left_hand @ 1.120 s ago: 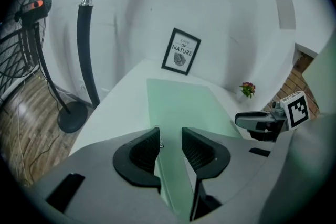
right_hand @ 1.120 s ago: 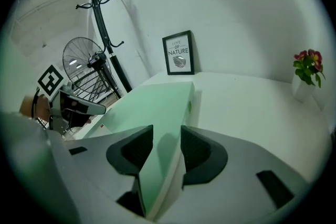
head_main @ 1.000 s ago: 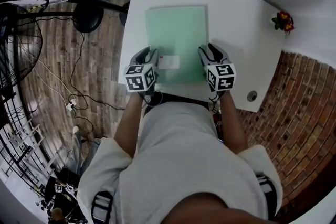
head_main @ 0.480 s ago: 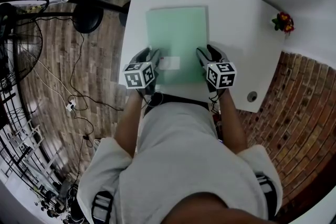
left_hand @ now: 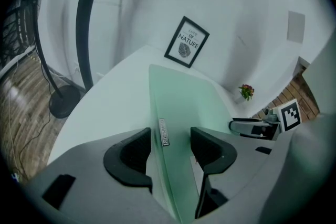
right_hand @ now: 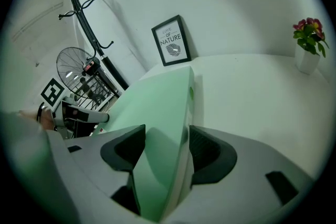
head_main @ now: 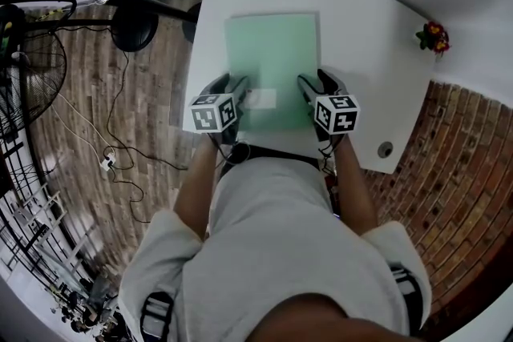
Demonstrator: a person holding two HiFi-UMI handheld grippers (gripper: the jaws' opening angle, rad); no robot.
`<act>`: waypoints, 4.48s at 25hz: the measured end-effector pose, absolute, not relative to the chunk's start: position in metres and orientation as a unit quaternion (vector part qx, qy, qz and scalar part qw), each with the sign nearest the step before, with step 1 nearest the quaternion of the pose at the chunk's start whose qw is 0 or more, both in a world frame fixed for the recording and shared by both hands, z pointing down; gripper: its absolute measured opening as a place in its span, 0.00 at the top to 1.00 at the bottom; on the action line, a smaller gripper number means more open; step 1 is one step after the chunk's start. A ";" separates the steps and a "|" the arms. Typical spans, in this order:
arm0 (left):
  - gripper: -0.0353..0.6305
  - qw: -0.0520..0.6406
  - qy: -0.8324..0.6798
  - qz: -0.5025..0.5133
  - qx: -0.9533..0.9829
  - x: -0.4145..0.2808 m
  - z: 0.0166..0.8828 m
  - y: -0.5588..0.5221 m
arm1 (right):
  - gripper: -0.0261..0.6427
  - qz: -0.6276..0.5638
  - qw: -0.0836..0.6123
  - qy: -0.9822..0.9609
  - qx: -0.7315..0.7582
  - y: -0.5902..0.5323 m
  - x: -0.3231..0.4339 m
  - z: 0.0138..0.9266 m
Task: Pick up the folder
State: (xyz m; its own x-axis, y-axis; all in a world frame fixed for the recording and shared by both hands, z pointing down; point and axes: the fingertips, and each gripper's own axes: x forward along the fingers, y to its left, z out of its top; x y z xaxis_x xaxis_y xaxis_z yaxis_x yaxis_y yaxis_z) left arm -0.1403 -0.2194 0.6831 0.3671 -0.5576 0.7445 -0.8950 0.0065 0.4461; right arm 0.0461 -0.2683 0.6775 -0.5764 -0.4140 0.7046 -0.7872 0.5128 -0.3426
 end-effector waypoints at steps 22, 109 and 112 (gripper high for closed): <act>0.55 0.495 -0.506 0.157 0.689 -0.132 0.687 -0.223 | 0.48 0.382 0.256 -0.812 0.359 -0.261 0.042 0.686; 0.55 0.354 -0.483 0.206 0.774 -0.046 0.608 -0.110 | 0.50 0.314 0.231 -0.799 0.458 -0.111 0.129 0.617; 0.55 0.350 -0.479 0.205 0.778 -0.032 0.604 -0.112 | 0.50 0.311 0.229 -0.799 0.462 -0.112 0.143 0.613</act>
State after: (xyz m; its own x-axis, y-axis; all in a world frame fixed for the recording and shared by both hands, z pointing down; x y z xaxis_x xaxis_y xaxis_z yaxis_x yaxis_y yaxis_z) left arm -0.0318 -0.1115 0.6041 0.4571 -0.6023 0.6544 -0.8892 -0.2960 0.3488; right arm 0.1431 -0.1115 0.6133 -0.4686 -0.5957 0.6523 -0.8800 0.3799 -0.2852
